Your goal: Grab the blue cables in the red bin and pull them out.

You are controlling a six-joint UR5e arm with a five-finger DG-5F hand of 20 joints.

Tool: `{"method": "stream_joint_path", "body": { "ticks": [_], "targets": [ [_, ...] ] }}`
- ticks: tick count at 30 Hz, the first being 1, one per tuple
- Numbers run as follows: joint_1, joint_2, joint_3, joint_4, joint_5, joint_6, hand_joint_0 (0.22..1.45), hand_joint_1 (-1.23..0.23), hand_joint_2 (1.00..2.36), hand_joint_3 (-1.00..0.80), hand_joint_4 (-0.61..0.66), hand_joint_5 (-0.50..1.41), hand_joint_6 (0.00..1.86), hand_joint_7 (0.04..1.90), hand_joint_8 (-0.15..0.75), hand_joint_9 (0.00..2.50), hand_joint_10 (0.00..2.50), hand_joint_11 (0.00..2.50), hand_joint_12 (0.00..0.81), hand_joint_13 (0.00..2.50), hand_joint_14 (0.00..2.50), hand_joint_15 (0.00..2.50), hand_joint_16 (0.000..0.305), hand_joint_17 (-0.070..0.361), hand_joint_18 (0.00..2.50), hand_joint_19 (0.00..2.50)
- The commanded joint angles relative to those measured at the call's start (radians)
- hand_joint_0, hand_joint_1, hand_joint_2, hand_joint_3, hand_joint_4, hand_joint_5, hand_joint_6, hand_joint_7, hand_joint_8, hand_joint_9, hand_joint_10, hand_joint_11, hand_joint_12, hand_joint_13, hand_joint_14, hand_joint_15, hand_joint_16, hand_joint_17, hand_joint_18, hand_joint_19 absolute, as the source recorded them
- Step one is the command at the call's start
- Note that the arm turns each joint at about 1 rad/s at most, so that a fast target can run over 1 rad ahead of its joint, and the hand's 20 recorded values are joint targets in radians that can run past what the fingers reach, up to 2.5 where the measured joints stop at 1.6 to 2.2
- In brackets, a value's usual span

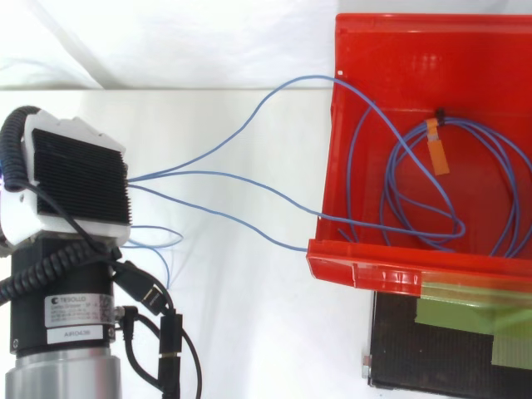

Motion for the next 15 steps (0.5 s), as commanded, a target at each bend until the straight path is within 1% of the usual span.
{"method": "stream_joint_path", "body": {
  "ticks": [1, 4, 6, 15],
  "targets": [
    [0.001, 0.0, 0.0, 0.0, -0.001, 0.0, 0.66, -0.91, 1.0, -1.0, 0.36, 0.92, 0.45, 0.58, 0.393, 1.2, 0.05, 1.61, 0.417, 0.94, 2.5, 0.55, 0.058, 0.131, 1.02, 0.7],
    [0.001, 0.0, 0.0, 0.0, -0.003, 0.0, 0.66, -0.9, 1.0, -1.0, 0.36, 0.93, 0.41, 0.61, 0.399, 1.2, 0.05, 1.62, 0.418, 0.95, 2.5, 0.55, 0.059, 0.133, 1.02, 0.69],
    [0.001, 0.0, 0.0, 0.0, -0.003, 0.0, 0.66, -0.9, 1.0, -1.0, 0.36, 0.93, 0.41, 0.61, 0.394, 1.2, 0.05, 1.63, 0.428, 0.96, 2.5, 0.54, 0.059, 0.133, 1.02, 0.69],
    [-0.001, 0.0, 0.0, 0.0, -0.003, 0.004, 0.65, -0.89, 1.0, -1.0, 0.37, 0.93, 0.37, 0.63, 0.401, 1.21, 0.04, 1.62, 0.423, 0.96, 2.5, 0.55, 0.06, 0.134, 1.03, 0.67]
  ]
}}
